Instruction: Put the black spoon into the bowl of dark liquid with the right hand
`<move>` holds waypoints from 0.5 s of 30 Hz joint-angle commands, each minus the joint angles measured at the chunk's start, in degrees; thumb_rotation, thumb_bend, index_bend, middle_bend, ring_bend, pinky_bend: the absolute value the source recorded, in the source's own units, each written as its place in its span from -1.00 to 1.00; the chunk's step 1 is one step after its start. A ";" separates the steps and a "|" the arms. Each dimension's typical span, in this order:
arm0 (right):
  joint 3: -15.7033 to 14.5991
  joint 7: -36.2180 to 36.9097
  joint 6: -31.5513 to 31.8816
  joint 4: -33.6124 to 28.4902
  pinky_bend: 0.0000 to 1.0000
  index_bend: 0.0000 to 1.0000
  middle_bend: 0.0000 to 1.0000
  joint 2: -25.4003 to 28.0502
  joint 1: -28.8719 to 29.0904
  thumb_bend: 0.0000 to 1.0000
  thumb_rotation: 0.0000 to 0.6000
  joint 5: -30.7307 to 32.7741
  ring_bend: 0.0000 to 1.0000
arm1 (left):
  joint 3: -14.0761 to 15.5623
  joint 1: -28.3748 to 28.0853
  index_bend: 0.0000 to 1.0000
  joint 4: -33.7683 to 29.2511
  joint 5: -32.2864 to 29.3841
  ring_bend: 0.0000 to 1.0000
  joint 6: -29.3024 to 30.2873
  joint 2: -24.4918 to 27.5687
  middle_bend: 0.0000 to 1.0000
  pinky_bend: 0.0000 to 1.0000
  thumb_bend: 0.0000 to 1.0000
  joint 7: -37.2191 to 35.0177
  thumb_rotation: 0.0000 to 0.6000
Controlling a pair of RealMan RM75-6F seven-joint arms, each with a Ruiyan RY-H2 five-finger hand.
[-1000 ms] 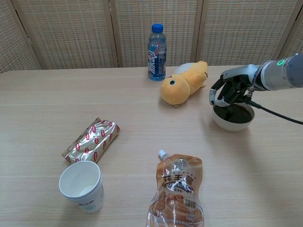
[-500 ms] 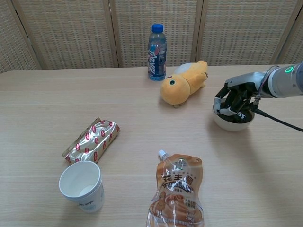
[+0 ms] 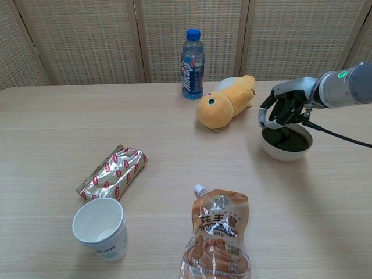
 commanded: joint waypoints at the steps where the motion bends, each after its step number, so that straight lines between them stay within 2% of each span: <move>1: -0.18 -0.51 -0.13 -1.30 0.98 0.50 0.78 -0.03 0.48 0.75 1.00 0.20 0.79 | 0.04 0.04 -1.00 0.13 0.04 -1.00 0.03 -0.04 -1.00 -1.00 -0.54 -0.13 1.00; 9: -2.23 -1.48 0.38 -4.07 0.98 0.50 0.78 1.17 0.12 0.75 1.00 0.64 0.79 | 0.03 0.01 -1.00 0.67 0.12 -1.00 -0.05 -0.23 -1.00 -1.00 -0.54 -0.64 1.00; 15: -3.28 -1.46 0.63 -2.65 0.98 0.50 0.78 1.67 -0.33 0.76 1.00 1.93 0.79 | -0.01 -0.13 -1.00 0.58 0.39 -1.00 -0.03 -0.29 -1.00 -1.00 -0.54 -0.49 1.00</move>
